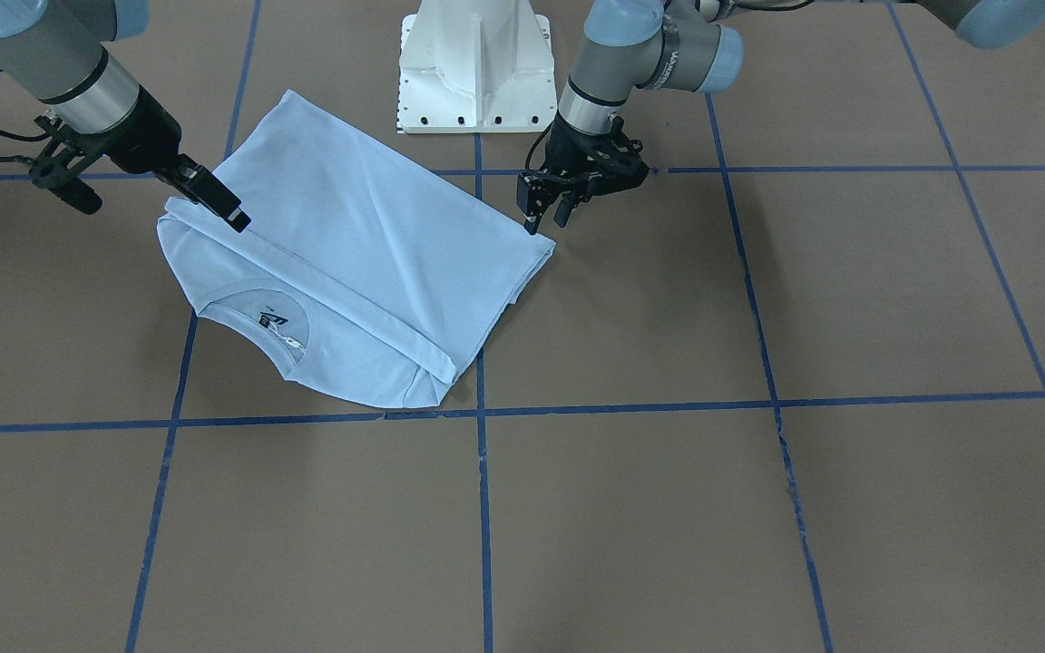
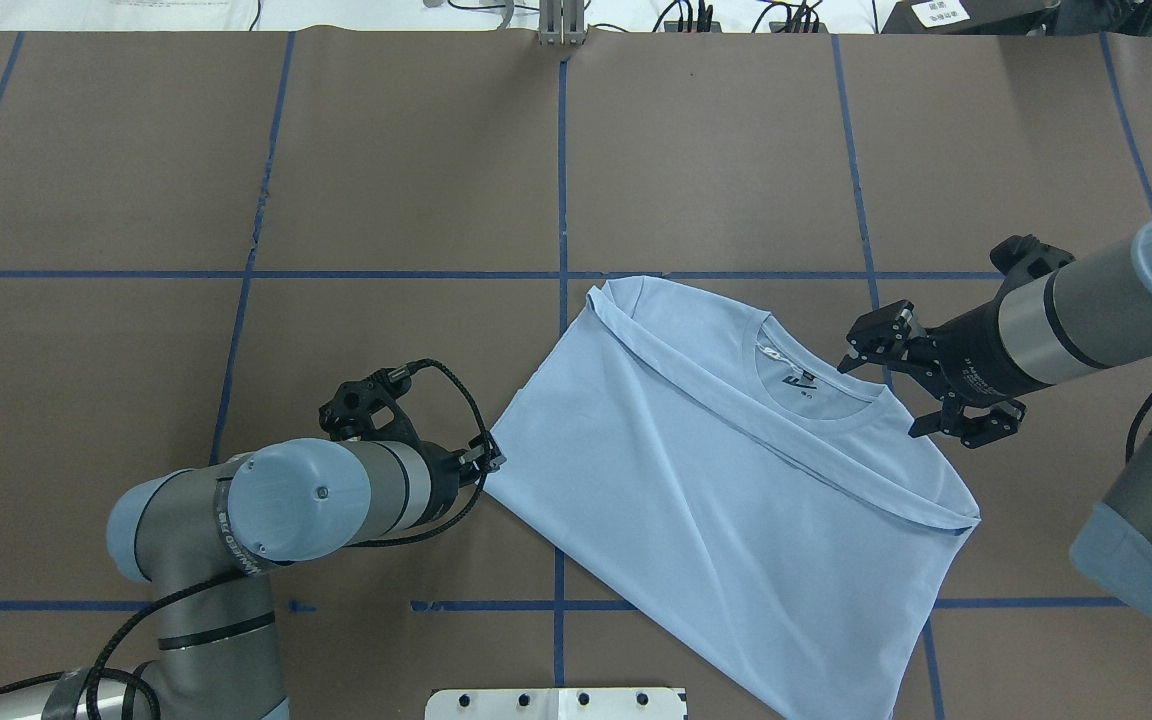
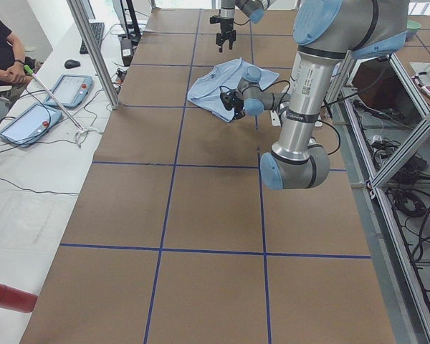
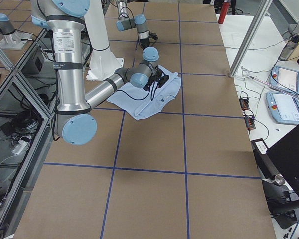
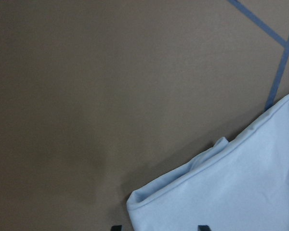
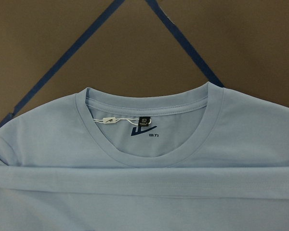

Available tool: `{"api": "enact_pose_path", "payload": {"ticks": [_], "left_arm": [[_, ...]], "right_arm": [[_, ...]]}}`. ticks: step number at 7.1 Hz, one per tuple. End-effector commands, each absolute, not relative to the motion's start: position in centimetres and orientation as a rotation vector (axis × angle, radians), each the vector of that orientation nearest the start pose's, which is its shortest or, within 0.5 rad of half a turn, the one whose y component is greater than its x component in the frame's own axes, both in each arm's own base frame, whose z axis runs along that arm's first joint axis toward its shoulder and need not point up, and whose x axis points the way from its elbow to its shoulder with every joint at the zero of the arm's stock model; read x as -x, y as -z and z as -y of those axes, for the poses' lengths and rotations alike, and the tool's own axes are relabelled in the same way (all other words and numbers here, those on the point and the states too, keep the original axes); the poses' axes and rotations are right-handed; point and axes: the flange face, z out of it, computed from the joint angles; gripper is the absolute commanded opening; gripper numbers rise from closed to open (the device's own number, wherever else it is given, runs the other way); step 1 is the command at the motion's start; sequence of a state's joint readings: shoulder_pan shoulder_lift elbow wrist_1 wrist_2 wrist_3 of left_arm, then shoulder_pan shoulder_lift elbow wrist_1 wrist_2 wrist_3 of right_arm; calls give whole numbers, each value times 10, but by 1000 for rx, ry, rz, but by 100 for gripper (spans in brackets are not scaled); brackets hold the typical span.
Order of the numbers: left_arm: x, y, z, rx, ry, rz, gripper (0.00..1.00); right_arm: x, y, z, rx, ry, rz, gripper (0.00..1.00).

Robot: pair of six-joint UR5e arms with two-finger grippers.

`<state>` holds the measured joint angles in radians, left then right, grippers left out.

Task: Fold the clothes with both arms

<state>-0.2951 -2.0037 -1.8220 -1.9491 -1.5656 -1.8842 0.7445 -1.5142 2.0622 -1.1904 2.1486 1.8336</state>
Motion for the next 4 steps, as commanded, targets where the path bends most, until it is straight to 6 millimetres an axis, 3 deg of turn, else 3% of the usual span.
{"api": "enact_pose_path", "payload": {"ticks": [1,4], "left_arm": [[-558,-270,311,-6,550,-1057,55],[-561,-280,319,-17,555,-1038,53]], "right_arm": [[307,-361,392,313,-654,1004,100],[315,-363,387,322,-640,995,100]]}}
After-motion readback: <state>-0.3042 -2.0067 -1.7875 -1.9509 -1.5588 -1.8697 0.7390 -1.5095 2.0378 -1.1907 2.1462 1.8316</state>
